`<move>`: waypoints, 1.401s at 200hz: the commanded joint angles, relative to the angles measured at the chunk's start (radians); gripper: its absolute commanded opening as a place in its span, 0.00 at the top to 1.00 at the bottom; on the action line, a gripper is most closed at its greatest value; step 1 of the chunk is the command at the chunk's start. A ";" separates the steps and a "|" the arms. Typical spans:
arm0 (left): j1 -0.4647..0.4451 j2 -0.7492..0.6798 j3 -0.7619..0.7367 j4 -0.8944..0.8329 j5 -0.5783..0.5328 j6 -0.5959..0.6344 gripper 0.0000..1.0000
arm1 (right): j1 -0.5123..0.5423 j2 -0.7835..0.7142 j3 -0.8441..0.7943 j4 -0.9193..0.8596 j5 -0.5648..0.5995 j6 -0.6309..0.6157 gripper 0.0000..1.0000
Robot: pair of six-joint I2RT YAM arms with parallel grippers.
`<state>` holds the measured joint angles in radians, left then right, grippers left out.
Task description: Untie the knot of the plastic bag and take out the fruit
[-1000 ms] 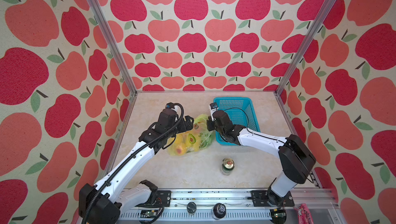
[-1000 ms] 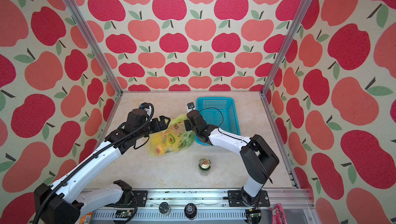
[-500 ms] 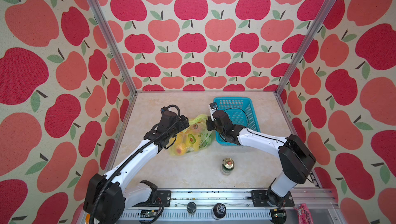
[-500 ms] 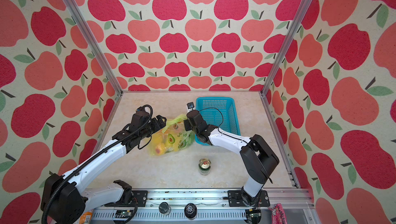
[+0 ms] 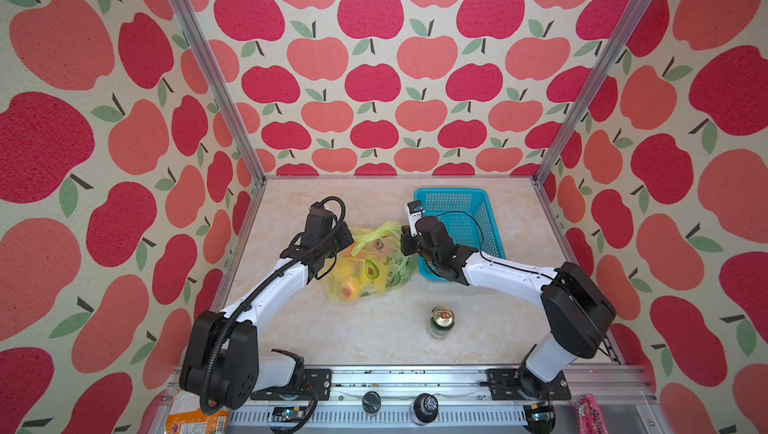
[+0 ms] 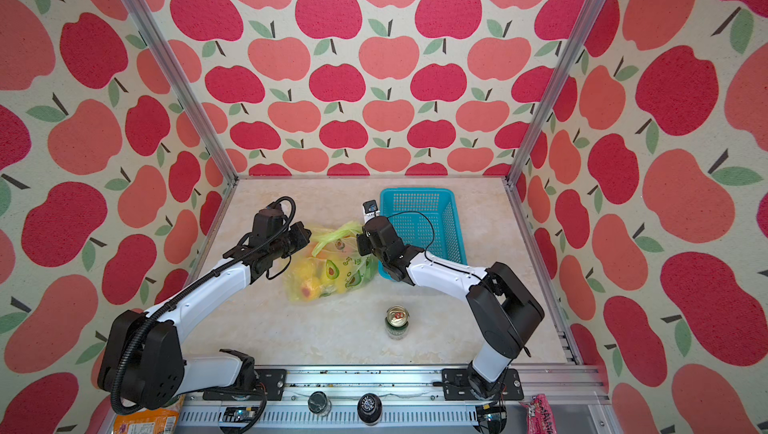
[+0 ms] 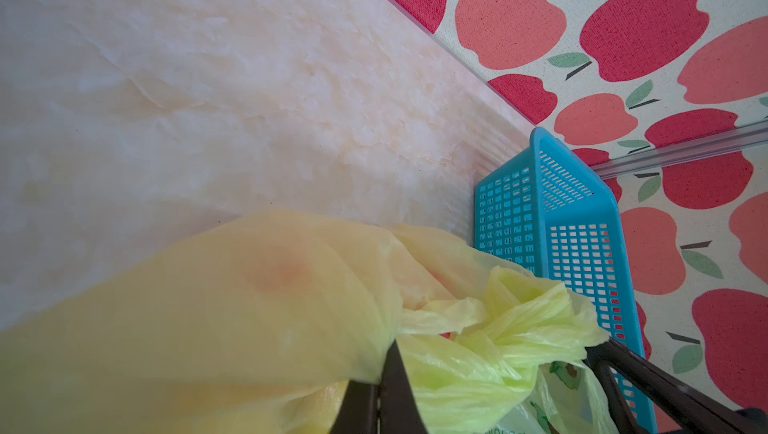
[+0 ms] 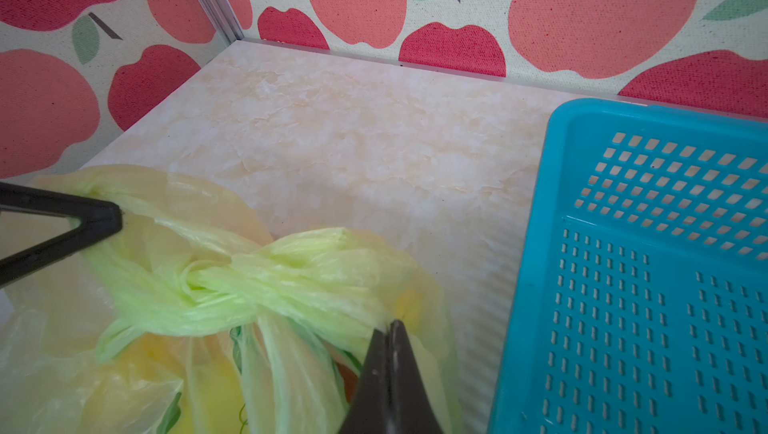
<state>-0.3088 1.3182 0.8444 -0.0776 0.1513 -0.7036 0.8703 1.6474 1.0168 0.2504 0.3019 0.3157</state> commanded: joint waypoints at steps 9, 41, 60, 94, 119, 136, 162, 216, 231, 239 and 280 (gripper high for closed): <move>0.018 -0.029 0.037 -0.010 0.017 0.073 1.00 | 0.003 -0.065 -0.058 0.065 0.033 -0.010 1.00; 0.077 -0.101 -0.014 0.013 0.049 0.069 1.00 | -0.005 -0.119 -0.130 0.119 0.093 0.012 1.00; 0.127 -0.148 -0.041 0.015 0.078 0.065 1.00 | -0.024 -0.151 -0.182 0.151 0.118 0.051 1.00; 0.216 -0.226 -0.087 0.023 0.132 0.054 1.00 | -0.065 -0.213 -0.291 0.252 0.120 0.128 1.00; 0.260 -0.264 -0.110 0.046 0.183 0.043 1.00 | -0.068 -0.248 -0.354 0.315 0.149 0.148 1.00; 0.296 -0.271 -0.136 0.094 0.244 0.018 1.00 | -0.068 -0.268 -0.388 0.352 0.167 0.157 1.00; 0.321 -0.271 -0.151 0.131 0.291 0.007 1.00 | -0.068 -0.288 -0.429 0.406 0.168 0.155 0.99; 0.323 -0.235 -0.121 0.150 0.370 0.041 1.00 | -0.048 -0.310 -0.417 0.435 0.041 0.011 0.34; 0.321 -0.235 -0.107 0.136 0.383 0.058 1.00 | -0.025 -0.341 -0.397 0.397 -0.002 -0.093 0.19; 0.320 -0.235 -0.097 0.122 0.382 0.071 1.00 | -0.009 -0.362 -0.384 0.360 -0.004 -0.145 0.14; 0.315 -0.205 -0.065 0.078 0.383 0.107 1.00 | 0.048 -0.444 -0.326 0.194 -0.018 -0.314 0.01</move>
<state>0.0090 1.1076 0.7303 0.0219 0.5091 -0.6437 0.9009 1.2499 0.6300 0.5495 0.3241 0.1440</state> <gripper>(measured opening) 0.047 0.989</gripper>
